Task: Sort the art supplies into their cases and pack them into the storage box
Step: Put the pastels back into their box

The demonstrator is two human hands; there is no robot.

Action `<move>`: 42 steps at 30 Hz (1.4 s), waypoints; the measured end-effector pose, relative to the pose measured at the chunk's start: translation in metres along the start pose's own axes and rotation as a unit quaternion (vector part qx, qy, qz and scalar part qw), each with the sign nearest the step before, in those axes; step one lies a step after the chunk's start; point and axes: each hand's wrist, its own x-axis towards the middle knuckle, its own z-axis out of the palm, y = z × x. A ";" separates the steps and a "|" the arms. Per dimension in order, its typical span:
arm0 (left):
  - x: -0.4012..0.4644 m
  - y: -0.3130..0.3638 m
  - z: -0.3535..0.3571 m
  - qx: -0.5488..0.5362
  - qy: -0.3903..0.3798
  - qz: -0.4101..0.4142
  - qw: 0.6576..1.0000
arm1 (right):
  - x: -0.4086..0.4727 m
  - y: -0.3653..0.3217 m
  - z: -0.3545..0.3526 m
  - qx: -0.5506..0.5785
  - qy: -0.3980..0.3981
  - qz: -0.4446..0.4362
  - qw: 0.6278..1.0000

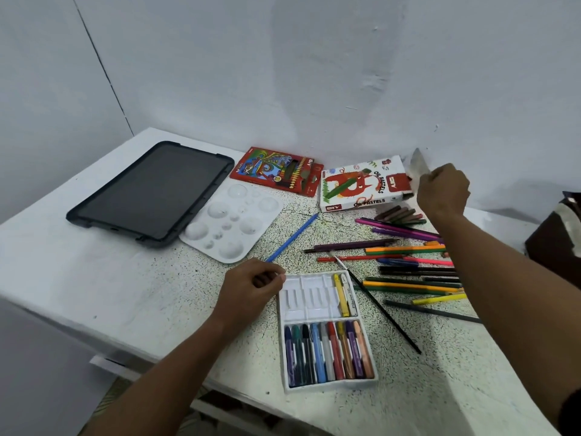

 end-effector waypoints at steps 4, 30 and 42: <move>0.000 0.000 0.000 0.004 0.001 0.001 1.000 | 0.000 -0.021 -0.012 0.276 0.000 0.066 0.959; -0.001 -0.002 0.001 0.006 0.005 -0.005 1.000 | -0.067 -0.103 0.023 0.518 -0.203 0.200 0.807; 0.001 -0.004 0.002 0.024 0.003 0.011 1.000 | -0.041 -0.015 0.034 0.059 -0.219 -0.020 0.974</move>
